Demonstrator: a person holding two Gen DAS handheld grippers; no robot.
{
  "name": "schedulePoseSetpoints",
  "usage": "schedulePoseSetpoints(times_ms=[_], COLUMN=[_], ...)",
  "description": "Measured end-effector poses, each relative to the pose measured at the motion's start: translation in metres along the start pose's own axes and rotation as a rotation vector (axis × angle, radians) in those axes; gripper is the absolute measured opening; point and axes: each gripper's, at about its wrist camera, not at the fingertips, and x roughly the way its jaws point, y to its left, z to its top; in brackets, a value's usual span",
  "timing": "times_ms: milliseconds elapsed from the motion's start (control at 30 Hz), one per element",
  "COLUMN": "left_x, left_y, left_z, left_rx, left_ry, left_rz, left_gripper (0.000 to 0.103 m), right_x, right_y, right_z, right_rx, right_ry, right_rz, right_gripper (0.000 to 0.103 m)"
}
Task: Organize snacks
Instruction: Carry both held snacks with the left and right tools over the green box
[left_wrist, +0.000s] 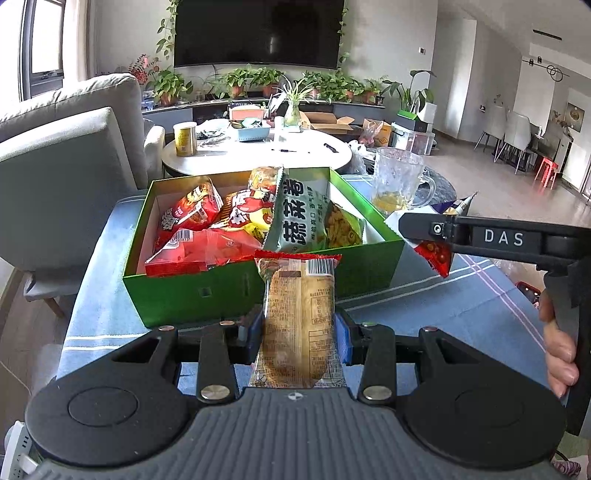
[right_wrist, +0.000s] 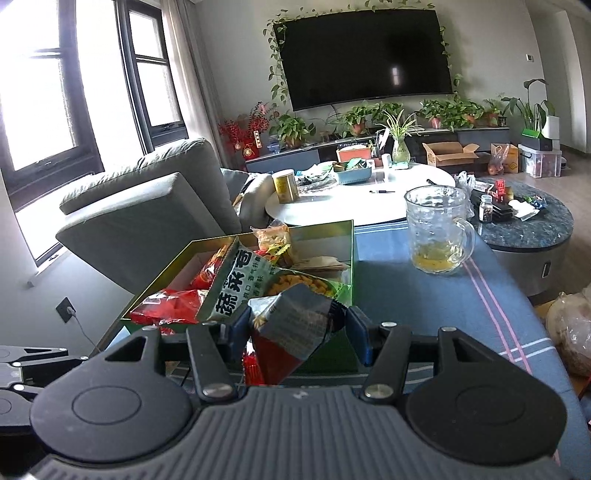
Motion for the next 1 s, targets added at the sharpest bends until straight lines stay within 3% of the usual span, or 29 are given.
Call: schedulePoseSetpoints(times_ms=[567,1000], left_x=[-0.001,0.026], left_y=[0.003,0.024], left_z=[0.031,0.063], left_rx=[0.035,0.020], left_ry=[-0.071,-0.097], left_rz=[0.012,0.044], left_gripper=[0.036,0.036], right_x=[0.009,0.036], right_y=[0.005,0.000], right_z=[0.019,0.044], right_rx=[-0.023,-0.020], right_ry=[-0.035,-0.074], right_rz=[0.020,0.011], right_gripper=[0.066,0.066])
